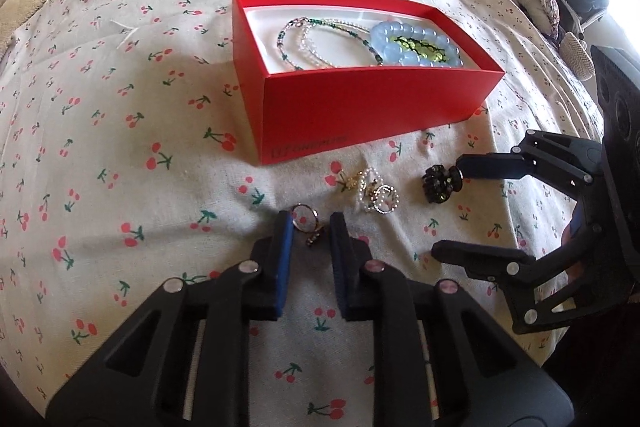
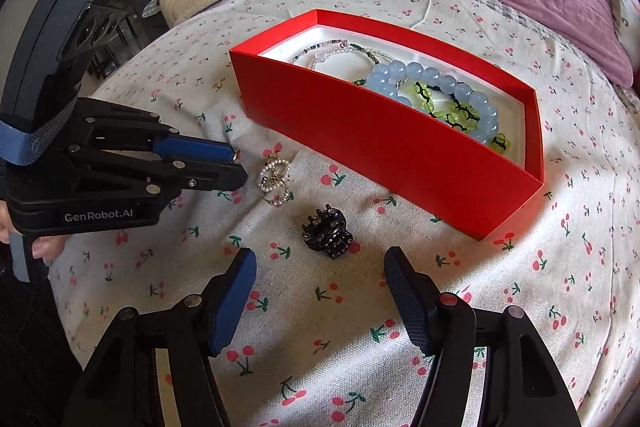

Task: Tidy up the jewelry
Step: 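Grasp the black hair clip with the right tool while the left lifts the ring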

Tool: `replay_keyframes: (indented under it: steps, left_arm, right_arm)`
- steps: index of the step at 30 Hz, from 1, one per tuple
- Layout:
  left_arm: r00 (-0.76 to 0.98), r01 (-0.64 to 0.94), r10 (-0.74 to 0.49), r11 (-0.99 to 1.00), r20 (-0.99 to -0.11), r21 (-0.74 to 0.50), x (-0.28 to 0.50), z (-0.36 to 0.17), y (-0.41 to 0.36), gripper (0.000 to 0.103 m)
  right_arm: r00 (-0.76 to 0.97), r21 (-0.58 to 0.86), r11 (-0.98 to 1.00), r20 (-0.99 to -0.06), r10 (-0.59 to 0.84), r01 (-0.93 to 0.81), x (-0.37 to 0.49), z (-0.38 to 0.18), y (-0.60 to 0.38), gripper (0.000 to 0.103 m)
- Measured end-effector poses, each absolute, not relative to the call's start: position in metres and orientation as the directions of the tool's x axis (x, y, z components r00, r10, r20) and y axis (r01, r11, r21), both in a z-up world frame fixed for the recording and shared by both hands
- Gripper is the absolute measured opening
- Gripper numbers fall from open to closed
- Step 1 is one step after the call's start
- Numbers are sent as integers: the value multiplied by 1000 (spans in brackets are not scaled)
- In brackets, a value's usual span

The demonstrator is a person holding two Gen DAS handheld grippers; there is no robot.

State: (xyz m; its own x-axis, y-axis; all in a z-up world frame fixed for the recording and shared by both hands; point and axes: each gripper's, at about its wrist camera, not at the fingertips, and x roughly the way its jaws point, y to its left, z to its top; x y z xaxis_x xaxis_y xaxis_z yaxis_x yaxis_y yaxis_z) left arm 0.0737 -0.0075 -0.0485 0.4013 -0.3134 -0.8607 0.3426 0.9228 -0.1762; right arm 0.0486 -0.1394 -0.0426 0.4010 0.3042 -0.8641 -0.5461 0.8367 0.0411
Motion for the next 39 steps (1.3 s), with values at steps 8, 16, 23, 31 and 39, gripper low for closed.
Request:
replay_keyframes:
  steps: [8, 16, 23, 31, 39]
  left_arm:
    - [397, 356, -279, 925, -874, -134, 71, -46, -7, 13]
    - [392, 349, -273, 928, -878, -133, 67, -44, -1, 13]
    - [397, 374, -265, 921, -879, -109, 64, -45, -2, 13]
    - [390, 384, -272, 916, -880, -113, 65, -45, -4, 20]
    - [369, 370, -272, 920, -889, -128, 63, -42, 3, 27]
  right_arm:
    - [404, 39, 839, -863, 302, -542, 52, -45, -143, 60]
    - [410, 34, 848, -865, 291, -530, 58, -44, -141, 45]
    - [407, 29, 844, -866, 289, -536, 57, -44, -136, 34]
    - [406, 22, 835, -867, 289, -549, 57, -44, -134, 27]
    - [397, 17, 841, -876, 273, -541, 56, -39, -135, 27]
